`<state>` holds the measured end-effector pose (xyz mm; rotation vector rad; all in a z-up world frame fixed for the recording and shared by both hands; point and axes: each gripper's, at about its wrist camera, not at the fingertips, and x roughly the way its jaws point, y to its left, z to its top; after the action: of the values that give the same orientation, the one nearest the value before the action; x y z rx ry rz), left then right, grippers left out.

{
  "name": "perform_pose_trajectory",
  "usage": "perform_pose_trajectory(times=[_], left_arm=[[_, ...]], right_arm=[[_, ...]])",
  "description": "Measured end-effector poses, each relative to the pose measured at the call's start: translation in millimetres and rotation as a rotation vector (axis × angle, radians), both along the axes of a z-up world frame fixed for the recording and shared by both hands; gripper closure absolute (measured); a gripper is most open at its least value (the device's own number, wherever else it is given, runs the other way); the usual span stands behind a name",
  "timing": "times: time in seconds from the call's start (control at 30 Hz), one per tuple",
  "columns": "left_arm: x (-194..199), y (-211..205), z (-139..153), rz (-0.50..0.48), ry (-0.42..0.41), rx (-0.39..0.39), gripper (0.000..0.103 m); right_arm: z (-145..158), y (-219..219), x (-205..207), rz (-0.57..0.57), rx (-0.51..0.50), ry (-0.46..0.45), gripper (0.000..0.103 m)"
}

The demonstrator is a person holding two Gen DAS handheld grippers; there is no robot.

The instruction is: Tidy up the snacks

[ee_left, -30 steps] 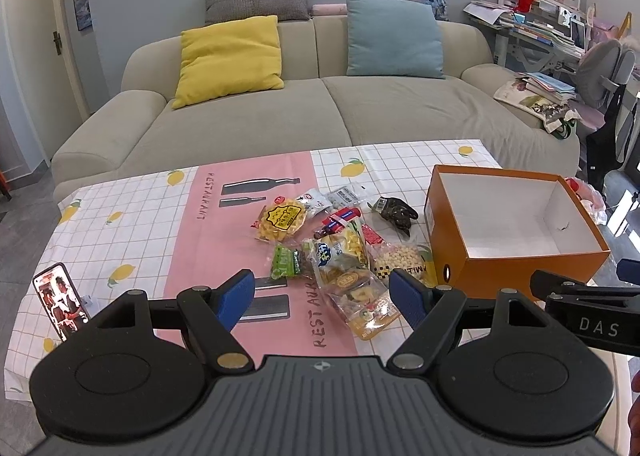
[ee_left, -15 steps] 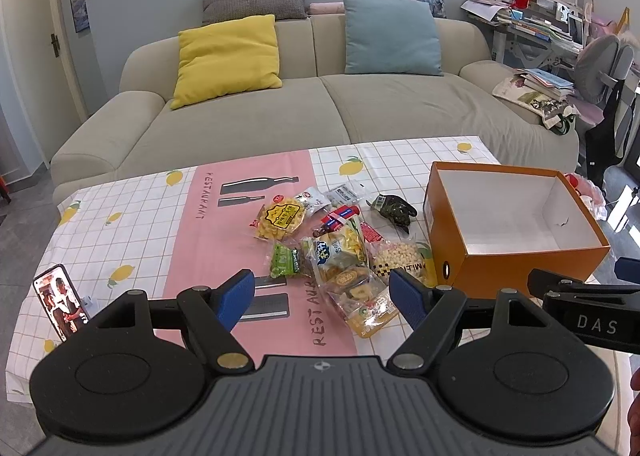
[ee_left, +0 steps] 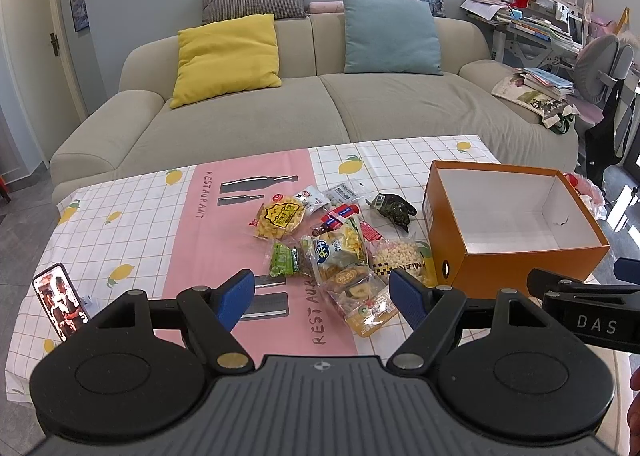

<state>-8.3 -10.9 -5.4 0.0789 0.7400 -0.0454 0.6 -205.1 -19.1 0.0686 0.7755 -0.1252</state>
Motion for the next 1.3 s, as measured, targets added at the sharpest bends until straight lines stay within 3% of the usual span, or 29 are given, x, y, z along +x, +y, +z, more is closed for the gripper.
perform_pose_trajectory(times=[0.63,0.8,0.9,1.13,1.2,1.3], left_arm=[[0,-1,-1,-0.001,0.002,0.0,0.013],[3,1,-7,-0.009,0.022,-0.012,0.013],[8,7,-11,-0.009,0.037,-0.028,0.014],[28,34,-26,-0.066,0.132,-0.153,0.022],[33,40,-33,-0.076,0.163,-0.193,0.025],[41,46,-42,-0.097,0.192,-0.22,0.034]], right_arm=[[-4,1,1,0.005,0.005,0.005,0.003],[-8,2,7,0.059,0.04,0.016,0.003],[-14,4,16,0.097,0.07,0.031,0.003],[-32,10,32,0.193,0.092,0.003,0.004],[-39,13,38,0.221,0.092,0.003,0.008],[-49,17,51,0.255,0.106,0.026,0.024]])
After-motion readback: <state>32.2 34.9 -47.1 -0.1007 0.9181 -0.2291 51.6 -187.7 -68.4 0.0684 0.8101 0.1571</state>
